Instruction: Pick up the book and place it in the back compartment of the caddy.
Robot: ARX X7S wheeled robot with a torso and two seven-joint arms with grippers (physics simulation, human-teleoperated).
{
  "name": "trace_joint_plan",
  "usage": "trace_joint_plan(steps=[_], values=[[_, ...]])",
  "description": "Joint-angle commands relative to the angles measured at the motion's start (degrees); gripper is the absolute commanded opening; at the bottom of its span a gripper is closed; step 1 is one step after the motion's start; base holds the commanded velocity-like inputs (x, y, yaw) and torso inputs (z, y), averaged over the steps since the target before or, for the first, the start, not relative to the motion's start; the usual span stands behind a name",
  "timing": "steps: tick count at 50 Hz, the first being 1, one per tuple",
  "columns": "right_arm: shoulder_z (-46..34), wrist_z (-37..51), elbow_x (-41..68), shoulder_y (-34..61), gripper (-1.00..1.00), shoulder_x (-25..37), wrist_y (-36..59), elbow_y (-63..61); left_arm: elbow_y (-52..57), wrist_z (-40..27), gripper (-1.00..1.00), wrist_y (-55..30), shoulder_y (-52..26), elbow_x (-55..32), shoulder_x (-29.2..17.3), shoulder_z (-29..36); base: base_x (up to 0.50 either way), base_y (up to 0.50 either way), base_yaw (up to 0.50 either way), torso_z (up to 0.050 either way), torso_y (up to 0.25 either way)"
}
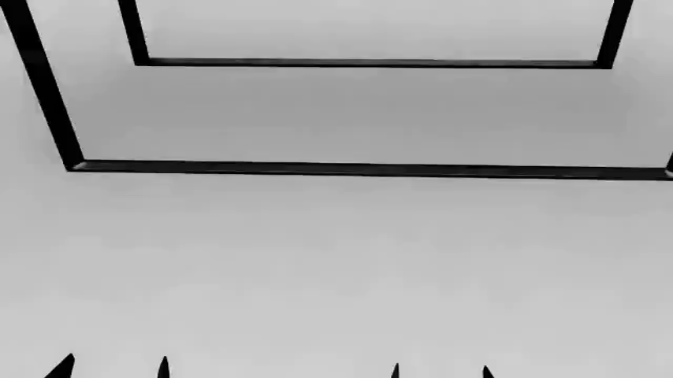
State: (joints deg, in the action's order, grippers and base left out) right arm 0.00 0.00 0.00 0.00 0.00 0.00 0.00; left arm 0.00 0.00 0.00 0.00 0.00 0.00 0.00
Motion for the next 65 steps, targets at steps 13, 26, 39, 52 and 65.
trace_joint_plan(steps=[13, 26, 39, 52, 65], values=[[-1.1, 0.6, 3.2, 1.0, 1.0, 1.3, -0.4, -0.3, 3.4, -0.5, 1.0, -2.7, 1.3, -3.1, -1.8, -0.1, 0.0, 0.0, 0.0, 0.0, -0.002], [-5.5, 1.9, 0.9, 6.4, 1.0, 6.7, 31.2, -32.8, 14.5, -4.5, 1.0, -11.5, -6.2, -8.2, -5.2, -3.4, 0.0, 0.0, 0.0, 0.0, 0.0], [-0.9, 2.6, 1.3, 15.8, 1.0, 9.7, 53.0, -58.9, 24.6, -8.8, 1.0, -23.2, -18.1, -13.0, -7.7, -7.8, 0.0, 0.0, 0.0, 0.0, 0.0], [-3.2, 21.3, 16.2, 14.1, 1.0, 23.8, 46.5, -59.9, 21.1, -9.0, 1.0, -18.0, -20.5, -11.1, -8.7, -6.4, 0.19, 0.04, 0.0, 0.0, 0.0], [-5.3, 26.2, 19.3, 14.5, 1.0, 27.5, 46.4, -59.8, 20.9, -10.1, 1.0, -18.1, -21.0, -10.3, -9.4, -5.4, 0.5, 0.27, 0.0, 0.0, 0.0]])
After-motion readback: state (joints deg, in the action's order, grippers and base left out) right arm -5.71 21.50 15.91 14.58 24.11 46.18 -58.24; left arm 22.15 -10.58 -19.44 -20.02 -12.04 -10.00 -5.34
